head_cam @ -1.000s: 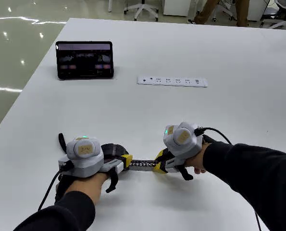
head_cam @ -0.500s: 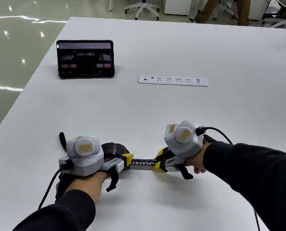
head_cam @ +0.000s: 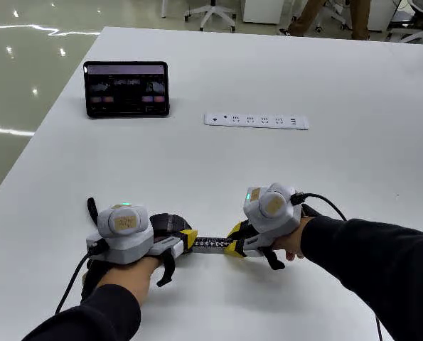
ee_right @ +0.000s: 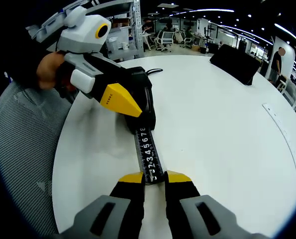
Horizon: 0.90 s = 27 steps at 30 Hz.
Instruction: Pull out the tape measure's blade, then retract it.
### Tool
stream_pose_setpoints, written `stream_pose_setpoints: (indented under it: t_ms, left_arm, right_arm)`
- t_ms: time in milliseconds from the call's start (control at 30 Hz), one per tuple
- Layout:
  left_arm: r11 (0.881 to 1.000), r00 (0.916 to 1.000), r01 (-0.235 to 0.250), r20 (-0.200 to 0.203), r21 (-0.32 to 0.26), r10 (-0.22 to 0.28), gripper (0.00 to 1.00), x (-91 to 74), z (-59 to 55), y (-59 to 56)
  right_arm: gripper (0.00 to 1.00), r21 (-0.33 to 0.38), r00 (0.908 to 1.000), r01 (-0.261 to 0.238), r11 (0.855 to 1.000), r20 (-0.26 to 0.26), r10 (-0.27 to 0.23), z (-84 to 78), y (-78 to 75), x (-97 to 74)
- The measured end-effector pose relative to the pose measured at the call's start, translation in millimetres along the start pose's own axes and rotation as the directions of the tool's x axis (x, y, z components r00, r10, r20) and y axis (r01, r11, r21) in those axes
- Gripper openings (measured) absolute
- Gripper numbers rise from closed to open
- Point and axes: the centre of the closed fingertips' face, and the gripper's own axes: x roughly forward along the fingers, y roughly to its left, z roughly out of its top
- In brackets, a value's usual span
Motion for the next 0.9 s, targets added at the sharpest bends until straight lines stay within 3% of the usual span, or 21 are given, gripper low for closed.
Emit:
stream_pose_setpoints:
  t_ms: [533,700,900]
  left_arm:
    - [1.000,1.0000,0.008,-0.006,0.009,-0.008,0.57,-0.3,-0.7,-1.0]
    - [0.998,0.9999,-0.002,-0.011,0.056,0.003,0.56,1.4,-1.6,-3.0]
    - [0.997,0.9999,-0.011,-0.010,0.072,0.011,0.56,1.2,-1.7,-2.5]
  right_arm:
    - [0.10,-0.040,0.9996,0.004,0.999,-0.027,-0.005,0.0,1.6,1.6]
    - [0.11,-0.045,0.9995,0.001,0.999,-0.031,-0.003,0.9,2.6,2.2]
    - [0.11,-0.042,0.9994,0.002,0.999,-0.034,-0.003,1.6,2.5,2.8]
